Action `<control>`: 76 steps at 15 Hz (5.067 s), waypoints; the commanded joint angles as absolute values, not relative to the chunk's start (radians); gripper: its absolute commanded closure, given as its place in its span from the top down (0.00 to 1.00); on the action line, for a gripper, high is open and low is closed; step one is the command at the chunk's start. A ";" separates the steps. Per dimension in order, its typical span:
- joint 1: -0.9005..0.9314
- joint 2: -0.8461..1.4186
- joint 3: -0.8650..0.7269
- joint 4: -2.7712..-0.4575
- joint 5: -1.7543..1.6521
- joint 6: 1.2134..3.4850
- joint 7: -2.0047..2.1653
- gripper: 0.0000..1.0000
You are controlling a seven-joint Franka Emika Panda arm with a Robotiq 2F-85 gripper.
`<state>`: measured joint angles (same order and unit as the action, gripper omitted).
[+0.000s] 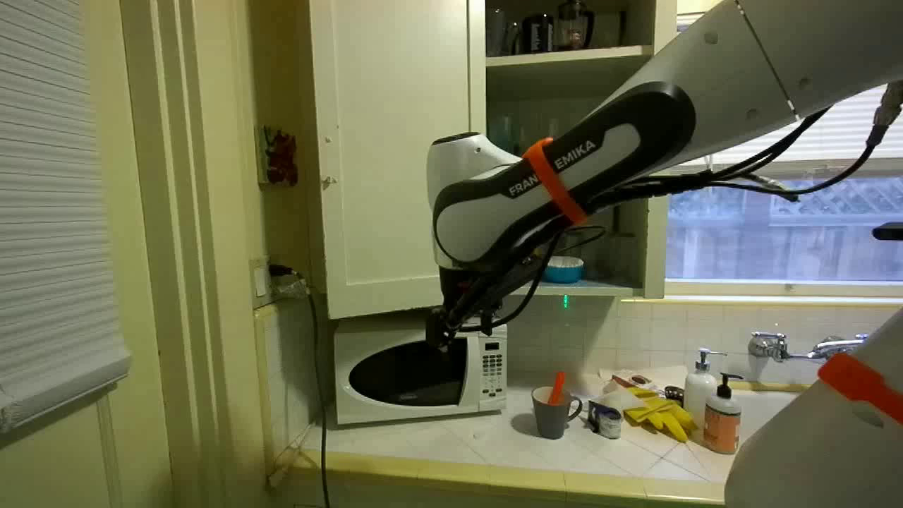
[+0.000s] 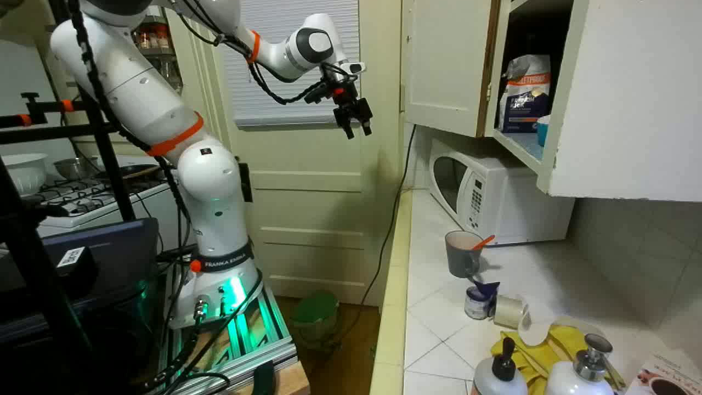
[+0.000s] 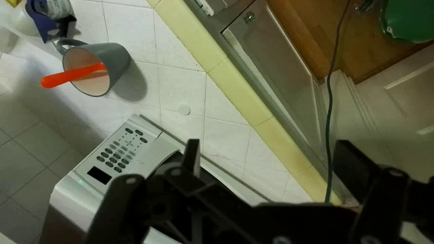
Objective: Move the orange spoon to the open cupboard
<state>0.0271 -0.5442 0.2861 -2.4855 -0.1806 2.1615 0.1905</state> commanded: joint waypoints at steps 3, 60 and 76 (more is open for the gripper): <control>0.053 -0.540 0.264 -2.483 -0.196 2.156 0.203 1.00; -0.434 -0.130 -0.014 -2.522 -0.861 2.708 1.210 1.00; -0.366 0.114 -0.075 -2.353 -1.038 2.774 1.338 1.00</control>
